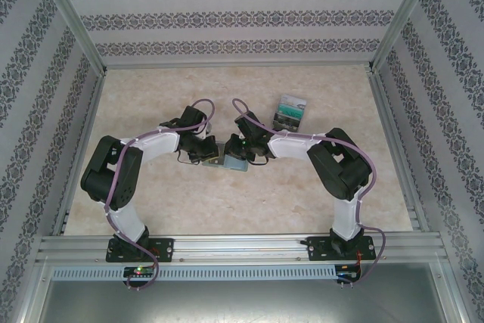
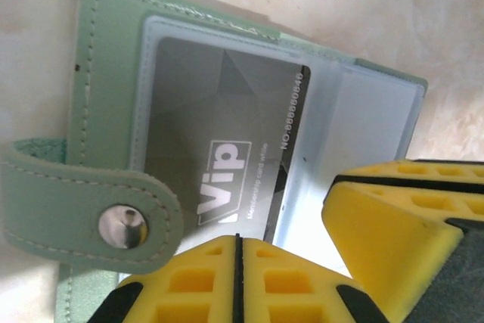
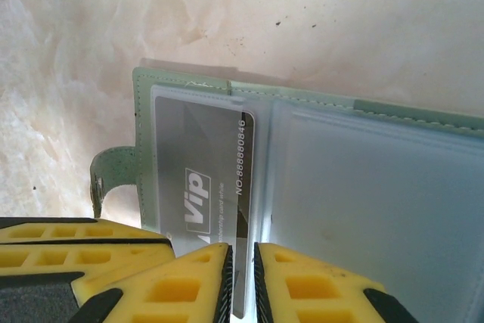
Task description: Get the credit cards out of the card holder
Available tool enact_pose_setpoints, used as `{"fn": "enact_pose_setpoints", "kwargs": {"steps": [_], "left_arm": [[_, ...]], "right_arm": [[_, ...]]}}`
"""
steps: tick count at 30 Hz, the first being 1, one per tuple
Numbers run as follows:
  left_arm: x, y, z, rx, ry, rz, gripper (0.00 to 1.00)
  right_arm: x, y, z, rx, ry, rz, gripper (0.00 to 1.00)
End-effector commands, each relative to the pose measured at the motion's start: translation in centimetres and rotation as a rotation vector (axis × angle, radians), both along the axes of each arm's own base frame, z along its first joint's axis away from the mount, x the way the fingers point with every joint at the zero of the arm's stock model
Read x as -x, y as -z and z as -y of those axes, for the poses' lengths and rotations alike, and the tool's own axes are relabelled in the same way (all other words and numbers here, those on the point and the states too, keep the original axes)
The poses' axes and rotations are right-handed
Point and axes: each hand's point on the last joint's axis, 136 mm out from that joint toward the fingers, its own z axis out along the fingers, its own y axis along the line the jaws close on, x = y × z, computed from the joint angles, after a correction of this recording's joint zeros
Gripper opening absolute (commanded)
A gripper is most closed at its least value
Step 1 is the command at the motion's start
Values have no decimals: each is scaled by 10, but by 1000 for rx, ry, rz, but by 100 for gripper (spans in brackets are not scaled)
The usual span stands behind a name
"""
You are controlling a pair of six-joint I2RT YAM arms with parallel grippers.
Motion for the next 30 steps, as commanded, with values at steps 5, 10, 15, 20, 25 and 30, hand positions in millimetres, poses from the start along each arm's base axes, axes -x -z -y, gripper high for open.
{"fn": "enact_pose_setpoints", "kwargs": {"steps": [5, 10, 15, 20, 25, 30], "left_arm": [[3, 7, -19, -32, -53, -27, 3], [6, 12, -13, -1, -39, -52, 3], [9, 18, -12, 0, -33, -76, 3], [10, 20, -9, 14, -26, -91, 4], [11, 20, -8, 17, -25, -94, 4], [11, 19, -7, 24, -22, -93, 3]], "right_arm": [[-1, 1, -10, -25, -13, -13, 19], [1, 6, -12, -18, -16, -31, 23], [3, 11, -11, -10, -15, -43, 22], [4, 13, -13, -15, -19, -50, 21], [4, 15, -15, -20, -23, -55, 20], [5, 16, -17, -21, -26, -60, 19]]}}
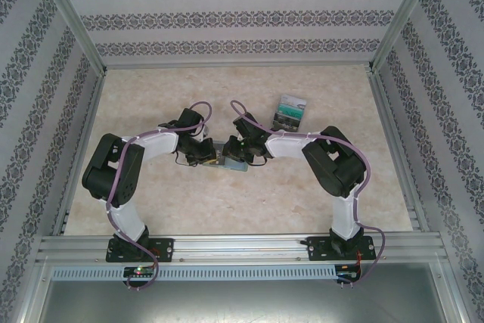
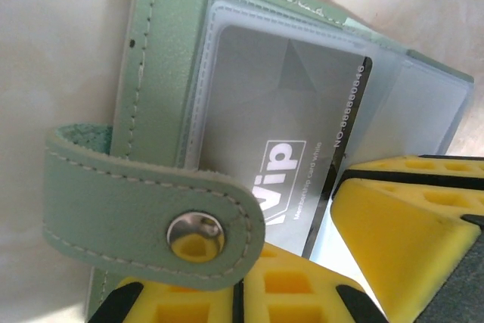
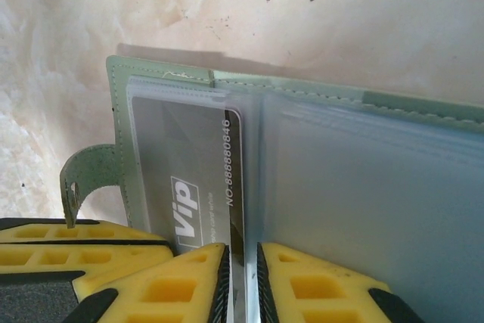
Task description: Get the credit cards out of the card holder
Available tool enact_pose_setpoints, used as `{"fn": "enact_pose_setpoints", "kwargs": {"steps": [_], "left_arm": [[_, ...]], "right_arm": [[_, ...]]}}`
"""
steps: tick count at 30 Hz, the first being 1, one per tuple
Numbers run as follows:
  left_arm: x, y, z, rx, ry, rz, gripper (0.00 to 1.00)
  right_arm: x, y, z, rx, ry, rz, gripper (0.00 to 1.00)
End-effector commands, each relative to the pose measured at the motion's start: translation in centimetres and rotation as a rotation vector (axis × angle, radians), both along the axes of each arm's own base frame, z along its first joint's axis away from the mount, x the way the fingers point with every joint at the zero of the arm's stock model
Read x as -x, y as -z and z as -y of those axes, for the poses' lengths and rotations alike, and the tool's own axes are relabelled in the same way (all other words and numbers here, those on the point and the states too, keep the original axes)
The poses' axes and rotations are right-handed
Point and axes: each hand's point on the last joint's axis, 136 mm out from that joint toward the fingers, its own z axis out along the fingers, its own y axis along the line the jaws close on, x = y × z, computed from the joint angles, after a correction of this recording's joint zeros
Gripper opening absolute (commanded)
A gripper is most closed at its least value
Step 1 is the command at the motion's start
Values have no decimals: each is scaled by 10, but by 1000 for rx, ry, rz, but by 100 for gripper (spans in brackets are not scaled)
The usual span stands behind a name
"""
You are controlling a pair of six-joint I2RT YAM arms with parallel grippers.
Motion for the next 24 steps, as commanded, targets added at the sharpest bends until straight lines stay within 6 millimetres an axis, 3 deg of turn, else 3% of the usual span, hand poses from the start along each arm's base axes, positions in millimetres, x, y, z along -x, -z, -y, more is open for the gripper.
{"fn": "enact_pose_setpoints", "kwargs": {"steps": [1, 9, 12, 24], "left_arm": [[4, 6, 0, 8, -10, -37, 4], [4, 4, 1, 13, -4, -36, 3], [3, 3, 1, 11, -3, -31, 3], [-7, -13, -27, -83, -86, 33, 3]], "right_arm": [[2, 3, -11, -16, -14, -19, 18], [3, 4, -17, -29, -24, -26, 11], [3, 4, -15, -26, -21, -24, 0], [0, -9, 13, 17, 28, 25, 0]]}}
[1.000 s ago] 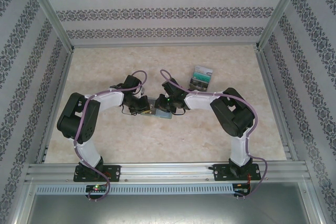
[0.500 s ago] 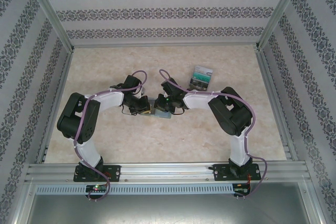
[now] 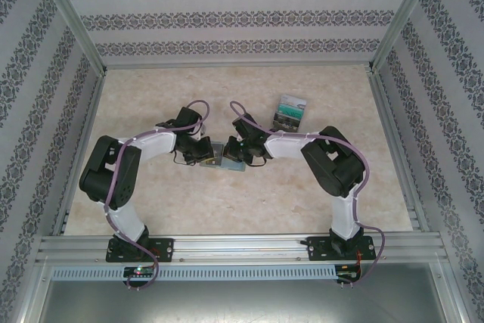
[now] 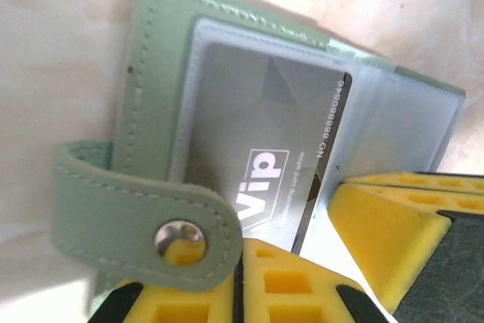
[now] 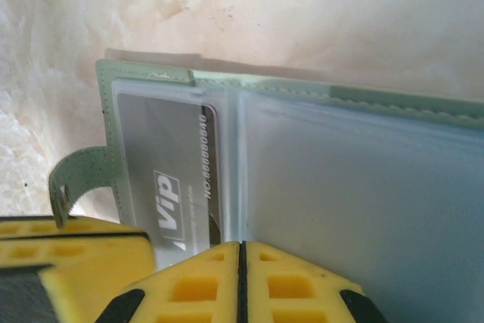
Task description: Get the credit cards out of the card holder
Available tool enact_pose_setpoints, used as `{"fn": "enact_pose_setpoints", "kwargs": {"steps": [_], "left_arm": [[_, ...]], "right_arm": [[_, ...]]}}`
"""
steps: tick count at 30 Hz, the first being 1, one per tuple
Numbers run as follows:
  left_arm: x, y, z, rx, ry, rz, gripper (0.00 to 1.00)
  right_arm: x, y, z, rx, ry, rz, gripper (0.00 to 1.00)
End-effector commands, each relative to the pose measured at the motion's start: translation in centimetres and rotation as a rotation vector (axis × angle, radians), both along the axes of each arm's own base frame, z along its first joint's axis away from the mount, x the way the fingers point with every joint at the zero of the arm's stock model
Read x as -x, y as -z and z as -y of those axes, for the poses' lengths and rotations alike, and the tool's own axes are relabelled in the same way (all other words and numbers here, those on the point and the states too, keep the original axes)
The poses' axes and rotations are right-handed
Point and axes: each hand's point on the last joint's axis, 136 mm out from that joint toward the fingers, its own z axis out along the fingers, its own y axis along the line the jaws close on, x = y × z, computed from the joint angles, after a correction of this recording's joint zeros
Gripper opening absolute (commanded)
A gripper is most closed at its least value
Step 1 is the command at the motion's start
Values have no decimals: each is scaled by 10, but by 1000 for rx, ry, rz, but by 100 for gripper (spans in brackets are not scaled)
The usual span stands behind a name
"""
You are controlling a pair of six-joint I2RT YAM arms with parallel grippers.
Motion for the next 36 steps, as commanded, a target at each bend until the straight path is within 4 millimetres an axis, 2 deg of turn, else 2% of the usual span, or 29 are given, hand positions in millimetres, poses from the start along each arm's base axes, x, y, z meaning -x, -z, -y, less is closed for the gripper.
{"fn": "enact_pose_setpoints", "kwargs": {"steps": [1, 5, 12, 16, 21, 26, 36], "left_arm": [[-1, -6, -15, -40, -54, 4, 3], [-1, -4, -16, -37, -63, 0, 4], [6, 11, -22, -81, -69, -45, 3], [7, 12, -27, -105, -78, -41, 3], [9, 16, -23, -89, -65, -59, 3], [11, 21, -17, -60, -53, -82, 3], [13, 21, -15, -44, -48, -89, 3]], "right_arm": [[-3, -10, 15, 23, 21, 37, 0], [-2, -12, 16, 21, 20, 39, 0], [-2, -14, 7, 10, 1, 42, 0], [-2, -13, 4, 9, -7, 39, 0], [-2, -15, 0, 1, -17, 42, 0], [-4, -18, -6, -14, -29, 46, 13], [-2, -6, -13, -20, -42, 12, 14]]}}
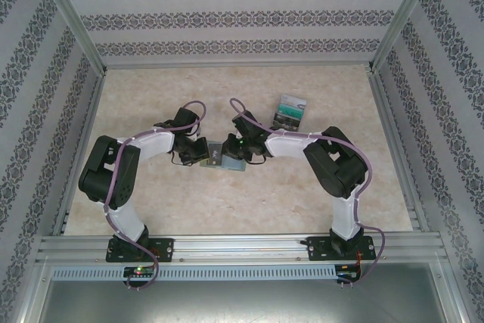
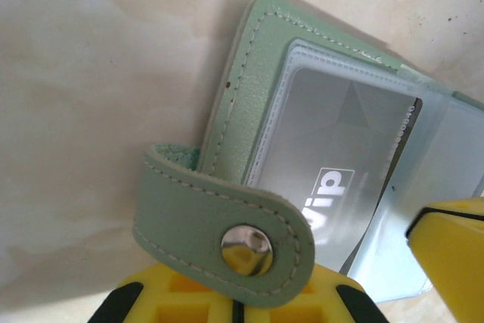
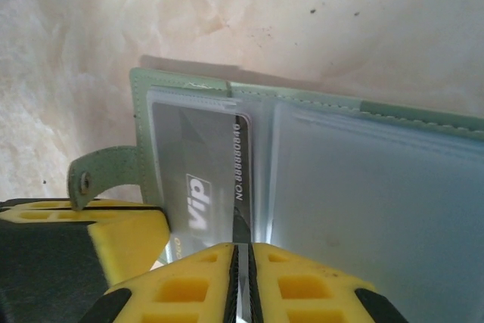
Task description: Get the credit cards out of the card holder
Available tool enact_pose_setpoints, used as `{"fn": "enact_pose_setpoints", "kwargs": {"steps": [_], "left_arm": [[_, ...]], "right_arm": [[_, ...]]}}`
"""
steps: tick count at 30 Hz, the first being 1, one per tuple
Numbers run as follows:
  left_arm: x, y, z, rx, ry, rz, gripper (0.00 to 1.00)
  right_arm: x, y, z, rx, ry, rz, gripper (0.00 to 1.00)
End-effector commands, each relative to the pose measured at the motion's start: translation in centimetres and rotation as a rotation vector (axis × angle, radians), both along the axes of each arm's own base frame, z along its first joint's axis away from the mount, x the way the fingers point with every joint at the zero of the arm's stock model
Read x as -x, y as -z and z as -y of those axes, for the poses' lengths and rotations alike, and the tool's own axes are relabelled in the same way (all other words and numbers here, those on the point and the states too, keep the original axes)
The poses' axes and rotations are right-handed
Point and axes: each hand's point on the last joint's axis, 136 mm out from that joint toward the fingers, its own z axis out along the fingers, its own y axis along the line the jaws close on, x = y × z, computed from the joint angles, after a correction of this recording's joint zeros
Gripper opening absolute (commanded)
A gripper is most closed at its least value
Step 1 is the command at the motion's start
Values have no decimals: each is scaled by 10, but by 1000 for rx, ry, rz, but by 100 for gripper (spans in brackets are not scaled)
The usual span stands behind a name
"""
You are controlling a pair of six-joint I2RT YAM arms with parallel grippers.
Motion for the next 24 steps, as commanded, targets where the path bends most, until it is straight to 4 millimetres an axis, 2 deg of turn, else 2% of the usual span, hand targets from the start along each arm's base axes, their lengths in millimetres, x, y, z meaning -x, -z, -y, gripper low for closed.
{"fn": "enact_pose_setpoints", "kwargs": {"steps": [1, 11, 14, 17, 24], "left_arm": [[11, 12, 0, 10, -2, -61, 3], [11, 10, 4, 28, 9, -59, 3], [11, 9, 6, 31, 12, -57, 3], [11, 10, 4, 23, 10, -59, 3], [12, 13, -5, -27, -8, -69, 0]], "right_arm": [[5, 6, -10, -7, -32, -17, 14], [8, 11, -16, -6, -47, -30, 18], [9, 10, -20, -11, -53, -29, 13], [9, 10, -18, -7, -48, -25, 0], [6, 5, -2, 16, -13, -2, 0]]}}
